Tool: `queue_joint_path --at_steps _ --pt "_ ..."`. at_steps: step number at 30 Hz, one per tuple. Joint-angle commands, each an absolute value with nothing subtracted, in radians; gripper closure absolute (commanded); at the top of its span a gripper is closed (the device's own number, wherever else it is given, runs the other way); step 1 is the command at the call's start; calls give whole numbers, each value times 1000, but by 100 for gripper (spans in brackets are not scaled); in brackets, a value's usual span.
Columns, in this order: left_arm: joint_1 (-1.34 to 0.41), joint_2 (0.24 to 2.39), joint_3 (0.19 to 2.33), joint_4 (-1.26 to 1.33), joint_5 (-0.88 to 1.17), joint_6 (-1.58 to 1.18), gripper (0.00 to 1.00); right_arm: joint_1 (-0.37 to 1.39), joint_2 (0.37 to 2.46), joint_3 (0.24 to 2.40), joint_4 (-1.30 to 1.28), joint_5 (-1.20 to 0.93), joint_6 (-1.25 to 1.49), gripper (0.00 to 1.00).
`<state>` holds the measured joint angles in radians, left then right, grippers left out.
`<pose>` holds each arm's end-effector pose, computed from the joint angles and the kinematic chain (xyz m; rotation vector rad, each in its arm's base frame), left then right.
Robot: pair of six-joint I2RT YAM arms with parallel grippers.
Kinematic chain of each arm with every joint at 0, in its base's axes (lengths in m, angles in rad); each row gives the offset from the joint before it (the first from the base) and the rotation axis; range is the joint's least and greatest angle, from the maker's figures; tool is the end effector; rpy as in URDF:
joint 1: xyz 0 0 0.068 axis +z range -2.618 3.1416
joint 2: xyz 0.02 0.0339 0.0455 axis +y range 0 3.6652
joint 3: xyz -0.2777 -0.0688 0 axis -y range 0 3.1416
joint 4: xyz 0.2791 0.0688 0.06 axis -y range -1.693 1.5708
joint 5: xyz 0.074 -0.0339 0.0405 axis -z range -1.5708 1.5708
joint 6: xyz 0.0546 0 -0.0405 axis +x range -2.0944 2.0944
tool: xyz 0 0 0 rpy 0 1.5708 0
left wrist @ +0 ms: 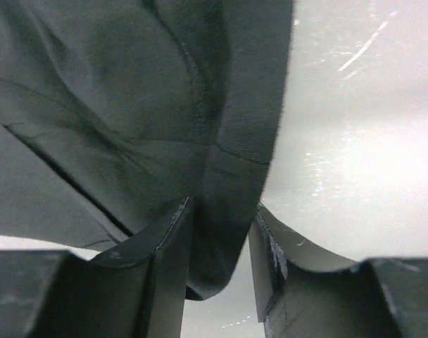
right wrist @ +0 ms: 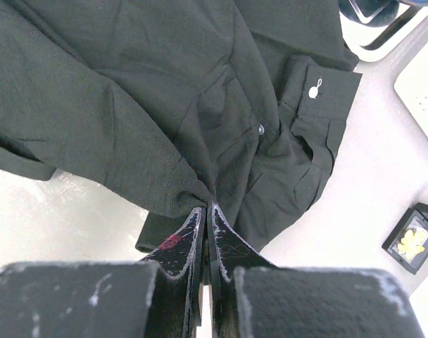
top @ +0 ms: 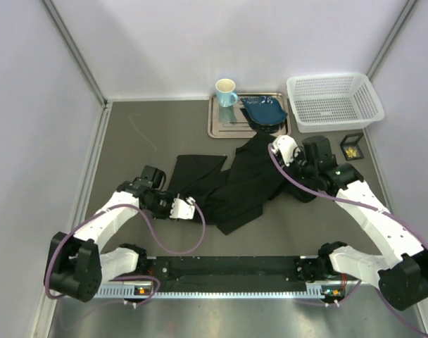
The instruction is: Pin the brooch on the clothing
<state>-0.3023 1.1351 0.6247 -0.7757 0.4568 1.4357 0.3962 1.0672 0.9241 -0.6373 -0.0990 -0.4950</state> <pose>0.1935 -0.0856 0.1632 2.0753 1.6391 -0.3150 0.2396 0.1061 0.2860 -1.0553 2.0968 0.0678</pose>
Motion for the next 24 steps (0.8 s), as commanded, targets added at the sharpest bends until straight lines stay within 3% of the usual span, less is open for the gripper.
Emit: queue_joint_path --at_steps 1,5,8,16,24 --pt "-316 1144 609 -643 399 1378 62 387 1028 956 -626 -98 -468 100" --pt "-316 1126 618 -634 443 1297 88 387 1019 957 -627 -98 -460 100" --pt "-316 1098 687 -646 480 1074 99 385 1017 968 -624 -101 -468 100" --pt "-210 1120 988 -536 526 449 100 325 1067 1121 -502 -37 -446 100" --pt "-155 1216 1386 -506 563 281 100 259 1152 1437 -446 -66 -359 100"
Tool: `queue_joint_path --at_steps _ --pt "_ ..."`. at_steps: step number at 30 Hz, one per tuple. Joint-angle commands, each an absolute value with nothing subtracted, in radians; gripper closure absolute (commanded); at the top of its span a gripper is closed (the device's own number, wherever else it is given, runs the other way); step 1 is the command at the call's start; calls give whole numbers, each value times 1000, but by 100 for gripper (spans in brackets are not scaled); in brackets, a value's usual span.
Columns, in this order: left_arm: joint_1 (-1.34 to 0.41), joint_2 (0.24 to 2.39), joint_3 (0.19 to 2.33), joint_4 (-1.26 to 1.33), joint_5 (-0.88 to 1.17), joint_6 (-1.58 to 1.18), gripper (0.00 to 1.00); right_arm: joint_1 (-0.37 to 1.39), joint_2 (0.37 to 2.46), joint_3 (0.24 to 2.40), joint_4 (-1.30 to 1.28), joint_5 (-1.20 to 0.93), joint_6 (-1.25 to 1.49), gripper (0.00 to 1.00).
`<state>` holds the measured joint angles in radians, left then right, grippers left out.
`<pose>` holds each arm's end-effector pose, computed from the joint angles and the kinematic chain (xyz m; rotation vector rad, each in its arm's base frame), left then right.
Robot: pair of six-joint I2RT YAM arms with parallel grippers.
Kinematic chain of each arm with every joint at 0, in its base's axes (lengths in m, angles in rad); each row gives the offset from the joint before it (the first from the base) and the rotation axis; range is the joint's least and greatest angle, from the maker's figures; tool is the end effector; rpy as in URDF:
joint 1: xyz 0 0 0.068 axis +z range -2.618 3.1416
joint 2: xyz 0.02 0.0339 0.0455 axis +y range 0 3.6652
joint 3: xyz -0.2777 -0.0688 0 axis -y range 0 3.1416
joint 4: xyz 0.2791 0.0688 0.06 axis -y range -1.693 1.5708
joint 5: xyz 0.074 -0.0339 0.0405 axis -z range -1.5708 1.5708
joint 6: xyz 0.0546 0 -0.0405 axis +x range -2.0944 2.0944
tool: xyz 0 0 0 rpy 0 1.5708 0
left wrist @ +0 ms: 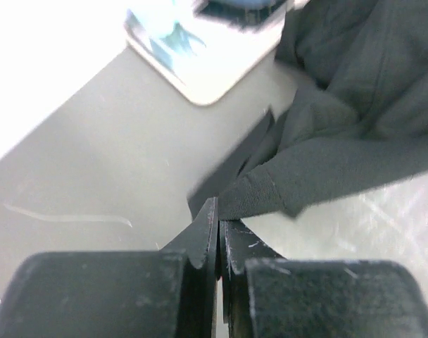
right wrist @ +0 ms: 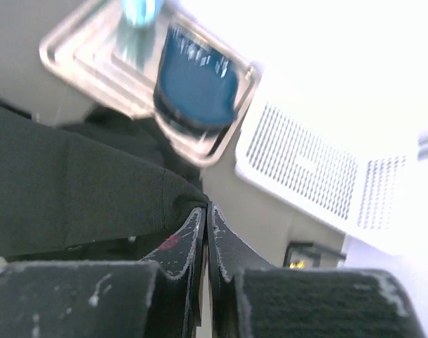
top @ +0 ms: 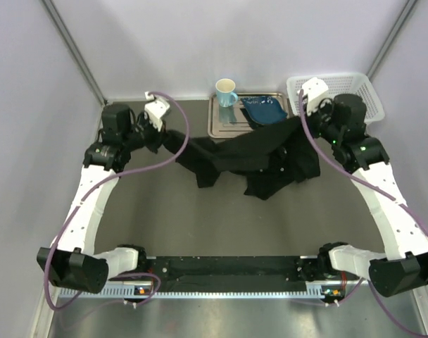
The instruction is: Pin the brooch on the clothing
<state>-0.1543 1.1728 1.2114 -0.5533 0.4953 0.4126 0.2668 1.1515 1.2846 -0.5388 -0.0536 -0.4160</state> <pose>0.2877 -0.0710 0.3801 0.8489 1.8515 -0.3539 0.2825 0.0803 0.4129 -0.6944 1.8501 -0.0442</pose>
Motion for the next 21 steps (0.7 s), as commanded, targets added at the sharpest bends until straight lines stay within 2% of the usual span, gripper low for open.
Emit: queue_joint_path --at_steps 1,3,6,16,21 --pt "-156 1233 1449 -541 586 282 100 259 1154 1494 -446 -69 -353 100" --pt "-155 1287 1623 -632 569 255 100 261 1154 1544 -449 -75 -350 100" --pt "-156 1304 1767 -715 566 270 100 259 1129 1635 -468 -89 -351 100" --pt "-167 1053 1750 -641 519 387 100 261 1003 1793 -486 -218 -377 100" --pt "-167 881 1724 -641 580 382 100 259 927 1851 -517 -299 -365 100"
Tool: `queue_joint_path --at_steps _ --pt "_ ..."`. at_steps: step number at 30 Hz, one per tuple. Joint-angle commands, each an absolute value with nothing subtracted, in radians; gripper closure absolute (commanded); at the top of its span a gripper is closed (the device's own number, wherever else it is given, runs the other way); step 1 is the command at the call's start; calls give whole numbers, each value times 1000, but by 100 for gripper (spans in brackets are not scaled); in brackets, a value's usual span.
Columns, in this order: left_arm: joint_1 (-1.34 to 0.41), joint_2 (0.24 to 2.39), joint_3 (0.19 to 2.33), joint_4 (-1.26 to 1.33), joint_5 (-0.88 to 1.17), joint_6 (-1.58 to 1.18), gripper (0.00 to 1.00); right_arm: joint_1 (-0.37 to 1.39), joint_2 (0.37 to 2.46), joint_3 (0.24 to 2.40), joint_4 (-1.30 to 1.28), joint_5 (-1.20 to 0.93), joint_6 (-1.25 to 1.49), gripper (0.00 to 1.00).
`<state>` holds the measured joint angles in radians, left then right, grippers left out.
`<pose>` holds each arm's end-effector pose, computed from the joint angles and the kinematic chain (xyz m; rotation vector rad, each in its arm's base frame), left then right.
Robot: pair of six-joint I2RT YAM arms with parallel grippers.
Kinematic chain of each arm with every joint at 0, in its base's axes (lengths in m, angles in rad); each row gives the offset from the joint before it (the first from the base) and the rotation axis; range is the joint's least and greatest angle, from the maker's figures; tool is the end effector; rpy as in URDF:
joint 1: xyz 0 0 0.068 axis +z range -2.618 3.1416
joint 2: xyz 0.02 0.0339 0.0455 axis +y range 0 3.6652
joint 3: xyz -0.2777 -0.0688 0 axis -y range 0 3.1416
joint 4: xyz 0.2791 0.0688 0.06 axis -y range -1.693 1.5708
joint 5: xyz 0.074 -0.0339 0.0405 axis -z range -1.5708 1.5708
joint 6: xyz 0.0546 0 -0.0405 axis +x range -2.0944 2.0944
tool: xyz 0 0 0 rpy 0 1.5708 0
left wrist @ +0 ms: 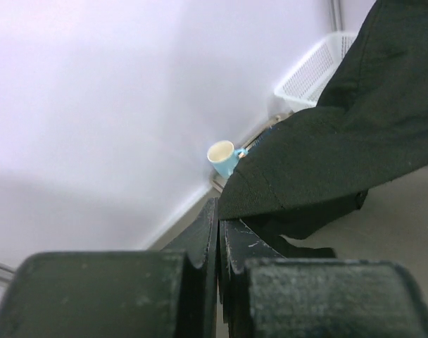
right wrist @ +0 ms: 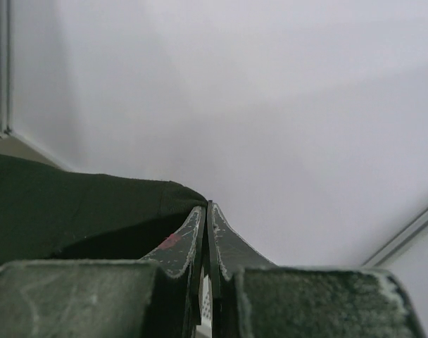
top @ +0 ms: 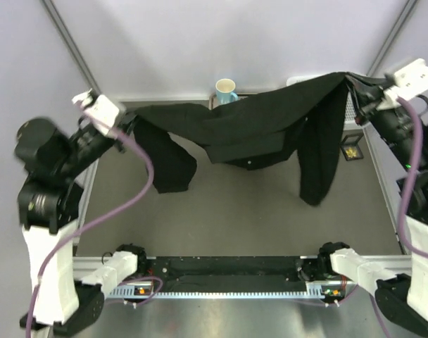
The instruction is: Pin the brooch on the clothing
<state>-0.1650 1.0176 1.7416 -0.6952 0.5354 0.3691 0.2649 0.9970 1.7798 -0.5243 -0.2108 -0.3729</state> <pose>0.1575 -0.0545 0.5831 0.8005 1.3289 -0.2508 0.1398 0.0498 0.6187 -0.5799 1.1839 0.0464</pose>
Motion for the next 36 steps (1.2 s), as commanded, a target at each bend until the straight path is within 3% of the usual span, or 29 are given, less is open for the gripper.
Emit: queue_joint_path --at_steps 1,7,14,19,27,32,36 --pt "-167 856 1721 -635 581 347 100 259 913 1867 -528 -313 -364 100" --pt "-157 761 1801 -649 543 258 100 258 839 1972 -643 -380 -315 100" --pt "-77 837 1939 -658 581 218 100 258 913 2106 -654 -364 -281 100" --pt "-63 925 1936 -762 474 201 100 258 925 1947 -658 -322 -297 100" --pt "-63 946 1344 -741 413 259 100 258 952 1349 -603 -250 -449 100" --pt "-63 1055 1030 -554 380 253 100 258 1118 1155 -485 -273 -479 100" --pt "-63 1264 986 -462 389 311 100 258 1335 1101 -416 -238 -502 100"
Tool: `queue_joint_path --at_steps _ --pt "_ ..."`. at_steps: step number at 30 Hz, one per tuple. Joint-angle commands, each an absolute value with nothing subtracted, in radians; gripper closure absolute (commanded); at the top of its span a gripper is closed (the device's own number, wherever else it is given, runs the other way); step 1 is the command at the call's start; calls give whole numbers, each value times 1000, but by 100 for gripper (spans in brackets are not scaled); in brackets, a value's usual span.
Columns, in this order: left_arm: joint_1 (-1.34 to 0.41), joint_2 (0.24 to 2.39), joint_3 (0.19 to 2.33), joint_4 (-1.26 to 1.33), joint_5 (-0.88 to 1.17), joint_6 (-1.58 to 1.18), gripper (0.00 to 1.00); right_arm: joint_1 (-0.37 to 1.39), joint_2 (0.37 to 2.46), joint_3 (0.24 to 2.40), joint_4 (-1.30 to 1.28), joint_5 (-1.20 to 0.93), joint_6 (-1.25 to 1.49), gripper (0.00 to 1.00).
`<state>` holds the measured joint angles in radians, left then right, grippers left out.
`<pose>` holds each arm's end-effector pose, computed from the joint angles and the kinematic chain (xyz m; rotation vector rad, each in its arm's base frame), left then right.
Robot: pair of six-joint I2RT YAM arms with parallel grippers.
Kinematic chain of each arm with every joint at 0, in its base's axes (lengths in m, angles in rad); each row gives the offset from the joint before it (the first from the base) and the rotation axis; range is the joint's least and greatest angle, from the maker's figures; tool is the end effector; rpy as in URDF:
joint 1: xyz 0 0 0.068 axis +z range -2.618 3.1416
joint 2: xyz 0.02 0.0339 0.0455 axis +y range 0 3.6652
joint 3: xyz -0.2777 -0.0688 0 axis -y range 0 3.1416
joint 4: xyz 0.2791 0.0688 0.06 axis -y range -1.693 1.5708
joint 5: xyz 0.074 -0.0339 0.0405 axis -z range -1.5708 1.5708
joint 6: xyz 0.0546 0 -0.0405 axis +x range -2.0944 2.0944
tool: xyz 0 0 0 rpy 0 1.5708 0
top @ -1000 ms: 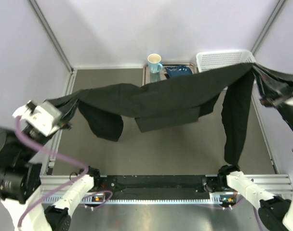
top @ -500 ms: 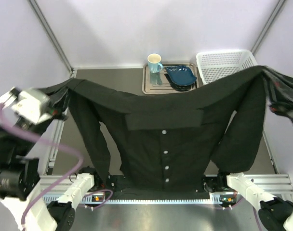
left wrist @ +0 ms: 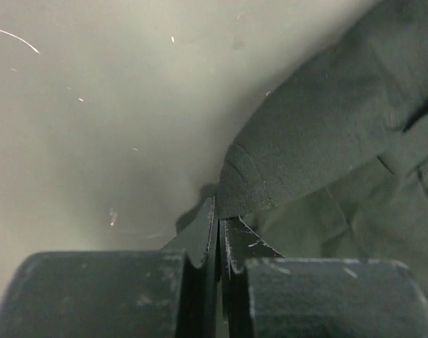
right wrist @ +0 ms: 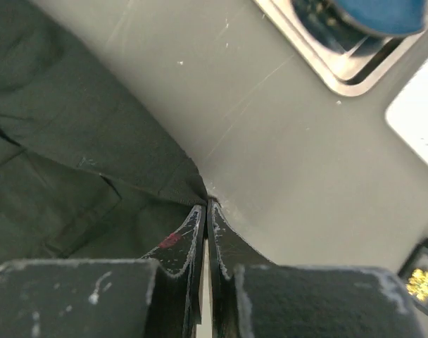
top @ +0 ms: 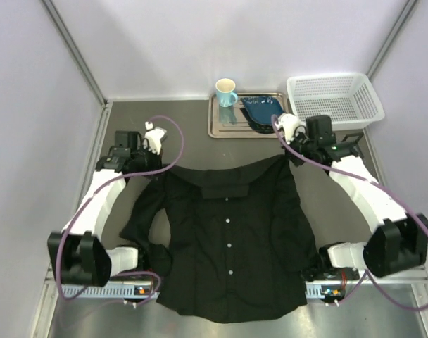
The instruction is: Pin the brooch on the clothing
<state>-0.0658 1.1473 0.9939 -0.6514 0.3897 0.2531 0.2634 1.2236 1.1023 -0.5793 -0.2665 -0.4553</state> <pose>0.2752 -0.0389 0.2936 0.5509 2.2630 -0.3687 0.2923 0.0937 0.3188 -0.9205 2.0526 0.1996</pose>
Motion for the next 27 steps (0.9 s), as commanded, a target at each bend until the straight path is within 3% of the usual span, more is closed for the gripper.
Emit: queue_joint_path --at_steps 1,6,8,10,12,13,14,16,17,19,22,27 --pt "-63 1352 995 -472 397 321 100 256 1374 1106 -413 -227 -509 100" --pt "-54 1589 1112 -558 394 356 100 256 1534 1158 -419 -172 -540 100" --pt "-37 1643 1133 -561 400 360 100 256 1566 1172 -420 -157 -558 88" --pt "-23 1657 1147 -560 419 396 88 242 1588 1203 -432 -169 -564 74" --pt "-8 1646 1157 -537 449 432 75 227 1600 1239 -439 -176 -586 66" --pt "23 1634 1161 -526 478 448 69 222 1608 1252 -446 -186 -600 54" --pt "32 1628 1179 -520 488 466 57 218 1615 1270 -457 -193 -633 47" --pt "32 1594 1195 -531 561 567 48 207 1611 1279 -486 -265 -682 26" --pt "32 1577 1189 -531 599 610 40 207 1589 1266 -508 -290 -746 20" --pt "29 1522 1171 -545 685 780 31 207 1562 1244 -518 -354 -816 10" --pt "14 1461 1118 -564 819 993 28 207 1514 1217 -538 -441 -934 7" --pt "-89 1430 1055 -646 796 1267 29 258 1500 1192 -546 -538 -1090 10"
